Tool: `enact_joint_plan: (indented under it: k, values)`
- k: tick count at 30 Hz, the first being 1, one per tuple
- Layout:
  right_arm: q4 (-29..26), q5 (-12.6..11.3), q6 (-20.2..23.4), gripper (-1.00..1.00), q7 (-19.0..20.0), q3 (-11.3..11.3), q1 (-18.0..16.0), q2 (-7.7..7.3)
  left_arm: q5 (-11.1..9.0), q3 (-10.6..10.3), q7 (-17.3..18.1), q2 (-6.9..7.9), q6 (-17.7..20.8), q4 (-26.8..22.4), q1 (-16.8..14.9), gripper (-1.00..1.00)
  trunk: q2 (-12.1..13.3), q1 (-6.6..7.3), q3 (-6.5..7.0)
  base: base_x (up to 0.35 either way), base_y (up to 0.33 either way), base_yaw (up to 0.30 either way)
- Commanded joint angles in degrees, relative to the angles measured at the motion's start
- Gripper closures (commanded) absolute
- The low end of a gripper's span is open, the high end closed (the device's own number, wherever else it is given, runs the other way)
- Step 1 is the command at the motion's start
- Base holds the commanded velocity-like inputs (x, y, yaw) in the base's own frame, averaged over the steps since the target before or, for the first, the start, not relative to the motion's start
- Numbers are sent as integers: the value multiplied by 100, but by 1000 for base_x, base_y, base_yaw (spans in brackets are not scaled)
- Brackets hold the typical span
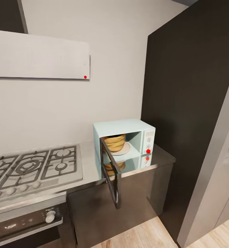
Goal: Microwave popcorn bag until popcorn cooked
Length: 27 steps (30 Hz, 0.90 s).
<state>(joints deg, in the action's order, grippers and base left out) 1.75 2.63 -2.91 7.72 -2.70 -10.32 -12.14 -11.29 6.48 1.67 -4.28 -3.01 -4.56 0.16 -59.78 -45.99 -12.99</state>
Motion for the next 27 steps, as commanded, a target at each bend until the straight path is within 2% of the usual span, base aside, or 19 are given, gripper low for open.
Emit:
enact_joint_plan:
  k: [1, 10, 13, 27]
  values:
    - [19, 24, -28, -100, 19, -29, -10, -5, -21, 50, 17, 2, -7, -4, 2, -100, -4, 0, -6, 0, -283, 0]
    - [19, 18, -22, -100, 14, -29, -7, 1, -39, 63, 17, 7, -7, -1, 2, -100, -4, 0, -6, 0, -283, 2]
    - [19, 18, -25, -100, 11, -29, -7, 1, -43, 64, 17, 10, -11, -1, 2, -100, -4, 0, -6, 0, -271, 158]
    - [19, 18, -27, -100, 11, -29, -7, 1, -56, 73, 17, 23, -15, -1, 2, -100, -4, 0, -6, 0, -21, 268]
